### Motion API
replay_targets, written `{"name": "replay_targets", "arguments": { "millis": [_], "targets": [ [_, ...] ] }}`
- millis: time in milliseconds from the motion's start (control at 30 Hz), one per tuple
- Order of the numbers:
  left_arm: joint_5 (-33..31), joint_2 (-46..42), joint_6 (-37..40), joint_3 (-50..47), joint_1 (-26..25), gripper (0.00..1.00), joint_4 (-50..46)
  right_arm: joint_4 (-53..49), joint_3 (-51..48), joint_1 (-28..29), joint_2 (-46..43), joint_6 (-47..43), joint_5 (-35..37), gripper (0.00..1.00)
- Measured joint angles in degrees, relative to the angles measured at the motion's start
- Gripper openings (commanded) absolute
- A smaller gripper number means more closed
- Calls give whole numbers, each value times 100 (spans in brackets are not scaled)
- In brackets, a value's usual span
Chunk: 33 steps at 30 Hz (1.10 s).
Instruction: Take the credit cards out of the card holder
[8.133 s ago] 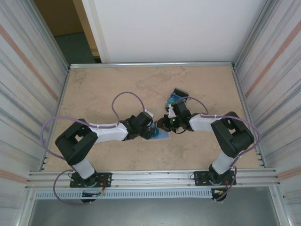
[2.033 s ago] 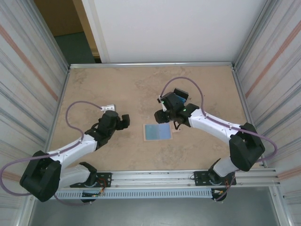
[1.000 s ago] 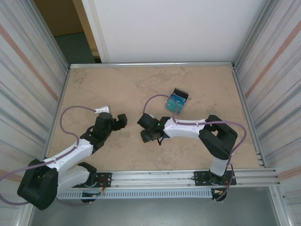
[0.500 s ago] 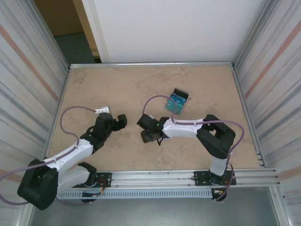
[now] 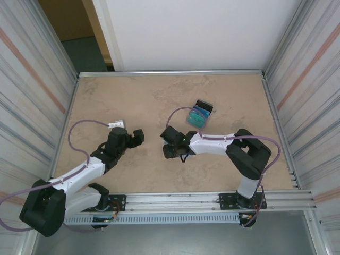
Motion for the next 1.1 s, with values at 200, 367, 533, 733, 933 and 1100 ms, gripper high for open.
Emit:
{"name": "replay_targets", "arguments": {
  "millis": [200,367,533,733,933,1100],
  "targets": [
    [24,-4,9,0,0,99,-81,225,-247,-157,-149,-39,-166,25],
    [155,-7,72,11,-2,99,-74,472,-490,-229,-293,-205,-280,19],
    [199,-2,275,57,-188,99,79,833,-761,-229,-450,-525,-525,17],
    [26,144,723,393,-695,99,103,898,-787,-229,-564,-697,-638,22],
    [-197,369,1119,581,-981,99,286,896,-800,-232,-824,-715,-579,27],
    [-197,562,1287,603,-1005,99,442,870,-866,-295,-1038,-710,-393,29]
  ]
}}
